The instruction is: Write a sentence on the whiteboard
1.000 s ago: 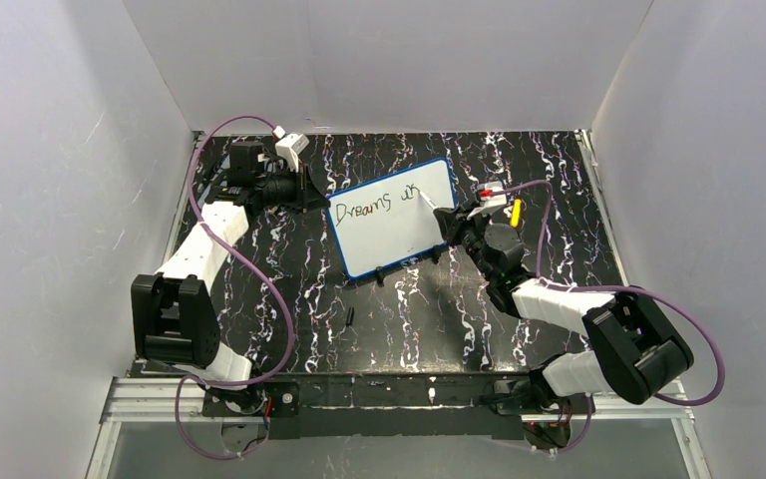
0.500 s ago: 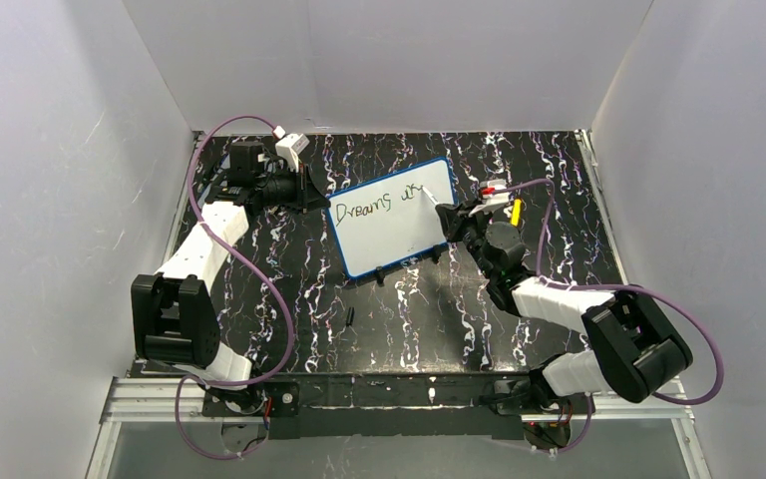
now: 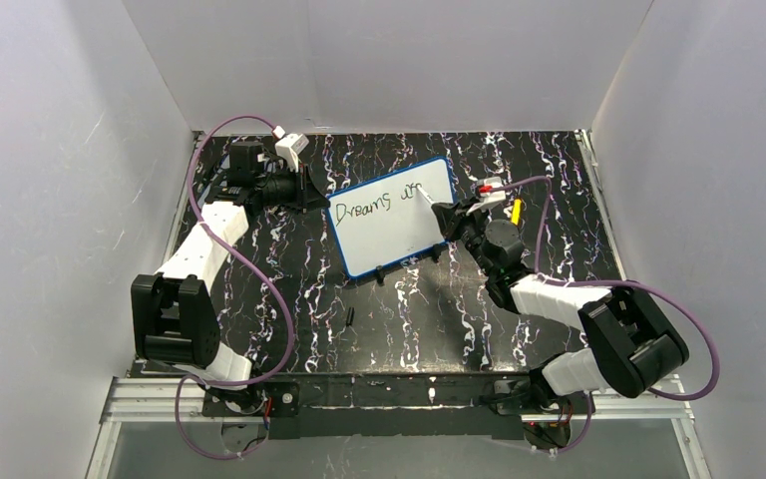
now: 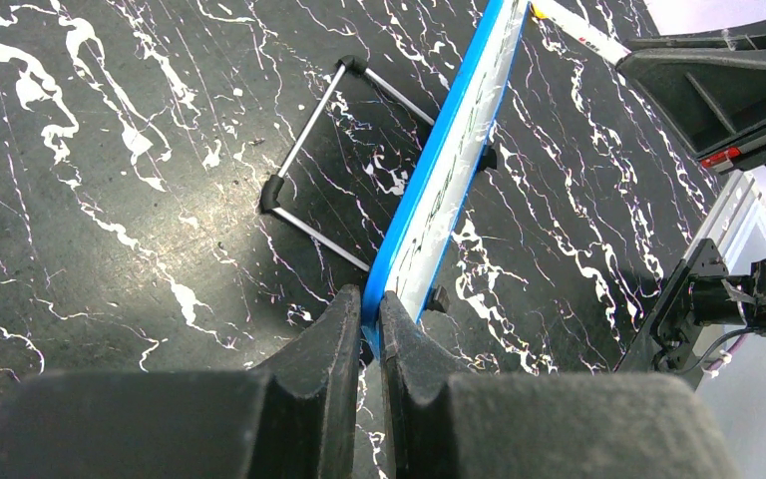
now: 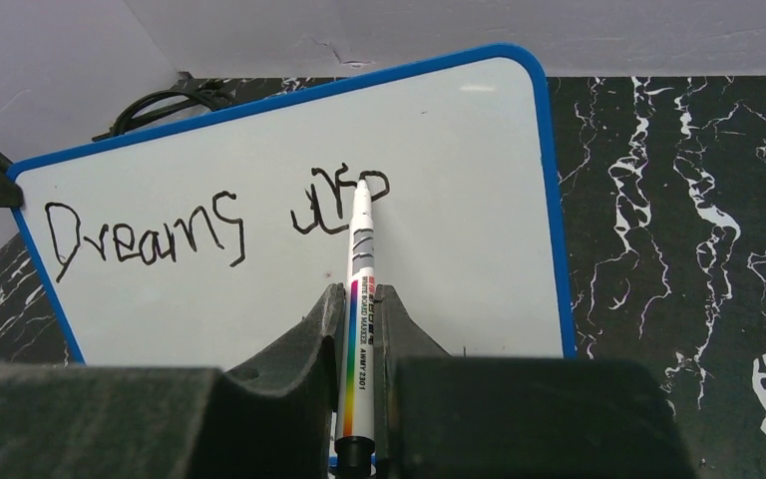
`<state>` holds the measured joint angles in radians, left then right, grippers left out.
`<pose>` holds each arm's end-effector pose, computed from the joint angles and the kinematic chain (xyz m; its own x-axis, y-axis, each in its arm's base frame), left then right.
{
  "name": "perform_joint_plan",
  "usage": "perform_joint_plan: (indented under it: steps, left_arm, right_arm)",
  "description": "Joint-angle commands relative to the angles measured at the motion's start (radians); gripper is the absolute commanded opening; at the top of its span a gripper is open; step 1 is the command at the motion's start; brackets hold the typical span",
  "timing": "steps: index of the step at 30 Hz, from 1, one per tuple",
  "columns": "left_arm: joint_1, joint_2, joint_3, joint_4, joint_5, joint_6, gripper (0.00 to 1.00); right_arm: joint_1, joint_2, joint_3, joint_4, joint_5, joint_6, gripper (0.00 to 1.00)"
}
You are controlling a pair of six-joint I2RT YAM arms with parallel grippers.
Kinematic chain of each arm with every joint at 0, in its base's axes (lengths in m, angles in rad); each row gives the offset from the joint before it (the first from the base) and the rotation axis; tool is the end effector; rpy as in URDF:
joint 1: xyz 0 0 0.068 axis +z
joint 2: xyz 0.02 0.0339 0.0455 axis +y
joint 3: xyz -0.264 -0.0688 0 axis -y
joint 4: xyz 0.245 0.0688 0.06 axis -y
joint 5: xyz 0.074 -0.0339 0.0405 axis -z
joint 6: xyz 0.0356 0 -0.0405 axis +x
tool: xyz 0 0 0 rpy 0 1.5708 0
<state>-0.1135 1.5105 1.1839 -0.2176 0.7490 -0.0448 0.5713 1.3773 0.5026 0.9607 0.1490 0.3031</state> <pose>0.3361 -0.0627 0.3034 -0.5435 0.0289 -0.8389 0.6380 0.6636 -0.3905 0.2394 0.1476 0.2324 -0.0535 0.3165 -0.9471 -0.4132 0.8564 0.3095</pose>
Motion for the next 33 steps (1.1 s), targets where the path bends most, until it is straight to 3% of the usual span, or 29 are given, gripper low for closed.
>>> perform_joint_plan:
  steps: [1,11,22,33]
  left_arm:
    - [-0.005,-0.039,0.002,-0.008,0.03,-0.001,0.0]
    - [-0.005,-0.042,0.001,-0.008,0.03,-0.003,0.0]
    - [-0.005,-0.045,-0.001,-0.008,0.029,-0.002,0.0]
    - [-0.005,-0.046,-0.002,-0.008,0.03,-0.003,0.0]
  right_arm:
    - [-0.002,-0.014,-0.02,0.03,-0.024,0.0,0.01]
    - [-0.002,-0.029,-0.073,0.011,-0.012,0.015,0.01]
    - [-0.003,-0.067,-0.013,-0.065,0.106,-0.002,0.01]
    - [-0.004,-0.188,-0.003,-0.119,-0.025,-0.011,0.01]
